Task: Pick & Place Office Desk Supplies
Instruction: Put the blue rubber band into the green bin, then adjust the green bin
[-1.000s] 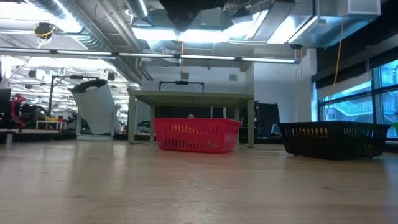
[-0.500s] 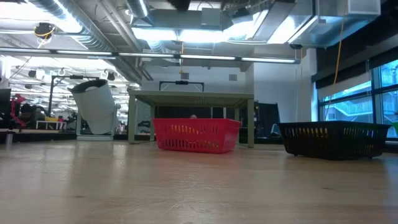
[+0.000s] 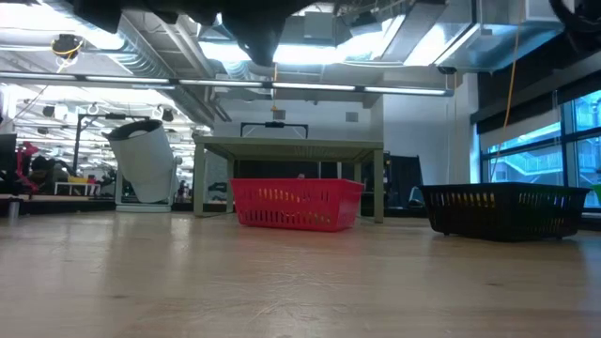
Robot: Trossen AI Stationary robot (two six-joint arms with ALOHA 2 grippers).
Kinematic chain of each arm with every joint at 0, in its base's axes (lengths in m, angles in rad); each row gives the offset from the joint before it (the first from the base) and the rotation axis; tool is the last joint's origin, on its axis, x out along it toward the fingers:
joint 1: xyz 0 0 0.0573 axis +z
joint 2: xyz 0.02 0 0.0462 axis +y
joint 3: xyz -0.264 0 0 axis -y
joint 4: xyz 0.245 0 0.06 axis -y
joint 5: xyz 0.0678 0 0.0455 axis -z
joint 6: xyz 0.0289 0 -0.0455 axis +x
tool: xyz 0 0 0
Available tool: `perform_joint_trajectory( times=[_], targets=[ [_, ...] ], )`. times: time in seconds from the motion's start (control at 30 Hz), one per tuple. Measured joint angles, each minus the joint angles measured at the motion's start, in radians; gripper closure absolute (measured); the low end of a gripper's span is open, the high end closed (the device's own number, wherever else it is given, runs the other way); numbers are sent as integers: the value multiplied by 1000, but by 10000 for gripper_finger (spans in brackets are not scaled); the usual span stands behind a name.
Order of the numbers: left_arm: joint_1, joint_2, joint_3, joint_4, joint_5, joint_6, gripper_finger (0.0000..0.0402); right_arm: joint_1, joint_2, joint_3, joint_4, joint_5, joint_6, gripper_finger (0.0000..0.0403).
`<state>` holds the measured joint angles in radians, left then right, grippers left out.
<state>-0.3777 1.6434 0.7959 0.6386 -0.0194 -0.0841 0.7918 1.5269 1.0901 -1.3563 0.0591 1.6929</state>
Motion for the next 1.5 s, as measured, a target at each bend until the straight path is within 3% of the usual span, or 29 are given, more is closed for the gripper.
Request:
perform_joint_trajectory(
  times=[0.37,0.53,0.63,0.9,1.03,1.17,1.27,1.5],
  targets=[
    [0,0,0,-3,50,-3,274,-1,0,-6,23,-136,-29,244],
    [0,0,0,-12,52,-4,274,-16,0,-64,76,-194,-28,220],
    [0,0,0,-19,69,-7,274,-26,0,-93,84,-248,-14,219],
    [0,0,0,-22,73,-6,274,-24,-11,-35,123,-169,-22,242],
    [0,0,0,-29,73,-2,274,-24,-11,9,-8,-115,-24,251],
    [0,0,0,-32,73,-4,274,-28,-11,16,-159,-141,-6,259],
    [0,0,0,-33,73,-7,274,-31,-11,16,-115,-156,-8,265],
    [0,0,0,-41,73,-7,274,-27,-11,17,52,-73,11,270]
  ],
)
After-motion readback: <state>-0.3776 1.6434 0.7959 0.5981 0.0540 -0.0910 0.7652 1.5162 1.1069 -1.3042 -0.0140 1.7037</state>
